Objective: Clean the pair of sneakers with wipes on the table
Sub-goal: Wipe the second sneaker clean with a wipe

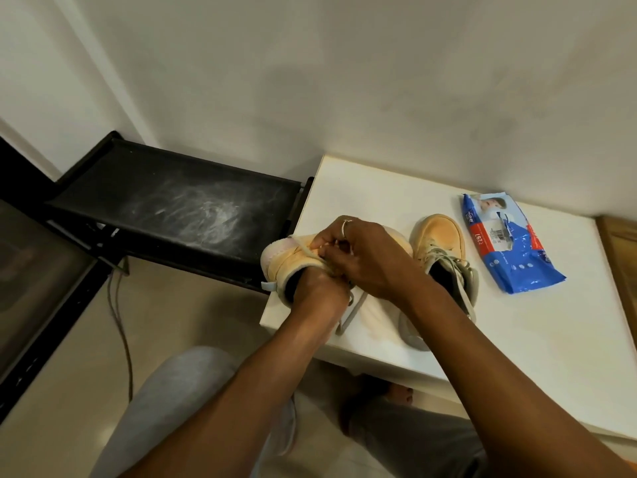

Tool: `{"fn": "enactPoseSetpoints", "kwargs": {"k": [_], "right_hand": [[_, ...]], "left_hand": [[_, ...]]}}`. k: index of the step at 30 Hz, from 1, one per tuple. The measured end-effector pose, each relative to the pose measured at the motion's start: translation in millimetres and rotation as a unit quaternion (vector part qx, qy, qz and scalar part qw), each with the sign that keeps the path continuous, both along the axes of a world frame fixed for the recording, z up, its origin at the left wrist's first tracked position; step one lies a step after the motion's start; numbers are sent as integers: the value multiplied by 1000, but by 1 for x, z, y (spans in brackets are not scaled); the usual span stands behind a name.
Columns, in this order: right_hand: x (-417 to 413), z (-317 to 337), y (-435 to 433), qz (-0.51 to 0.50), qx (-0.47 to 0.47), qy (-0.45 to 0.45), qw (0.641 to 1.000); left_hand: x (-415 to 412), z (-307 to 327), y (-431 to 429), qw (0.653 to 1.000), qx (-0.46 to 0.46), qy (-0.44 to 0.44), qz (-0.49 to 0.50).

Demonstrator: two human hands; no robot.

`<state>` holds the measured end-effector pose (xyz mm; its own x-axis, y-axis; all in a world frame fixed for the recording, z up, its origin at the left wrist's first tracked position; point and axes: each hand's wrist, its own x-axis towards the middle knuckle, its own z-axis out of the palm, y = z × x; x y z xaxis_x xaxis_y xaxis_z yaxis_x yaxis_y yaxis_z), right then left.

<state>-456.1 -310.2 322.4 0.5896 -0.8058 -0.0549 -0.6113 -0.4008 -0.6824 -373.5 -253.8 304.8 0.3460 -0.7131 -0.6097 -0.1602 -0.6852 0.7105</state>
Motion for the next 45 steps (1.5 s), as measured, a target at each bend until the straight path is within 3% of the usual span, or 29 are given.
{"fn": "enactPoseSetpoints", "kwargs": {"k": [2, 4, 8, 13, 20, 23, 28, 31, 33, 36, 39, 40, 42, 45], "right_hand": [[-2, -2, -7, -9, -43, 34, 998], [-6, -5, -11, -11, -81, 52, 995], [-8, -1, -3, 6, -83, -38, 996], [-11, -2, -3, -16, -128, -88, 988], [-17, -4, -5, -102, -88, -100, 986], [-19, -2, -4, -145, -96, -101, 980], [-11, 4, 16, -19, -121, -138, 983], [-11, -2, 6, -41, -165, -115, 979], [-17, -9, -3, -106, -148, -105, 978], [-16, -11, -1, -137, -98, -120, 978], [-7, -3, 13, -68, -124, -138, 980], [-5, -2, 13, -60, -132, -138, 980], [-7, -6, 4, -92, -130, -123, 980], [-15, -13, -6, -144, -97, -106, 979]], "left_hand": [[2, 1, -5, 997, 78, -21, 10], [2, -2, -4, 995, 94, -7, 40], [4, -7, -3, 998, 49, -41, 3], [10, -10, 4, 983, -86, -159, -40], [15, -5, 6, 967, -162, -155, -125], [16, -10, 9, 927, -202, -223, -225], [12, -5, 5, 817, -217, -402, -352], [17, -4, 4, 837, -221, -338, -369], [21, -22, 4, 840, -211, -353, -355], [22, -28, 5, 779, -252, -434, -376], [17, -24, 1, 775, -248, -431, -389], [17, -22, 0, 759, -231, -450, -411], [23, -21, 4, 769, -206, -423, -431], [25, -28, 3, 731, -241, -487, -412]]}}
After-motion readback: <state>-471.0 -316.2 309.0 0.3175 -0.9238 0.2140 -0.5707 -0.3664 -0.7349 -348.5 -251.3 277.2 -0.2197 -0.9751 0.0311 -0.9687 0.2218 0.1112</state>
